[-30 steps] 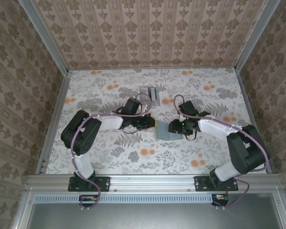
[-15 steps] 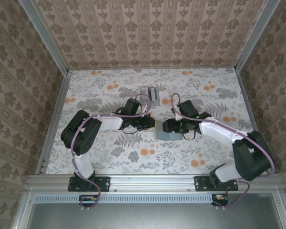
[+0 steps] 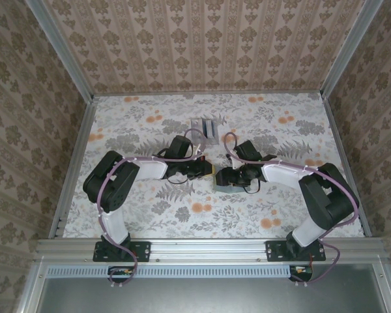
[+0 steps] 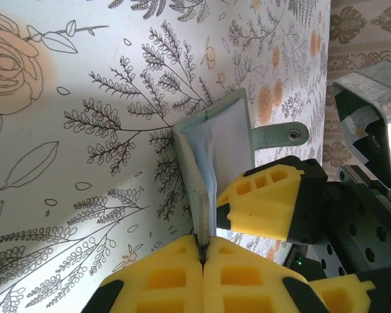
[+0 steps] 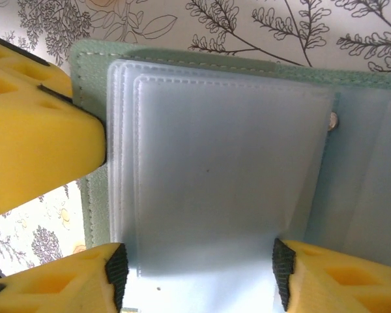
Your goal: Put the credit cards into the card holder
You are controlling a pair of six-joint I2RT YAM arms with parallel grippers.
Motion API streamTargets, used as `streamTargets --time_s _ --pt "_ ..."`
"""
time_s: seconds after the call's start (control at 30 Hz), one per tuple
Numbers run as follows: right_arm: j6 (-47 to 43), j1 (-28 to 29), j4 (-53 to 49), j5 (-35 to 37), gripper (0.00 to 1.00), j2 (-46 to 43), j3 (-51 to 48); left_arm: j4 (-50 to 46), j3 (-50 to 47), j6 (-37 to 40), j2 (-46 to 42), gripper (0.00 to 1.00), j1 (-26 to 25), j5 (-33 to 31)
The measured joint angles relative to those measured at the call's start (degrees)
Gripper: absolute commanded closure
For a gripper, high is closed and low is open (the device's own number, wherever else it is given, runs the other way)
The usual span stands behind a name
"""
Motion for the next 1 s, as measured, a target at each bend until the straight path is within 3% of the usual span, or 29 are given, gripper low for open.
streamTargets --time_s 0.17,0.43,0.7,1.0 --pt "0.02 0.00 -0.52 2.49 0.42 0.09 0.13 0.42 -0.02 -0.31 0.00 1.00 0.00 -0.02" --pt "0.04 0.00 -3.41 8.90 0.35 -2.27 0.35 1.16 -0.46 -0.68 0.00 1.00 0.00 -0.02" --pt "-0.37 0.46 -1.36 8.35 0.32 -7.85 0.02 1.36 -0.46 -1.31 0.00 1.00 0.02 0.00" --pt "-1.55 4.02 -1.79 9.22 0.29 -2.82 0.68 1.99 -0.46 -1.97 0.00 1.00 0.02 0.44"
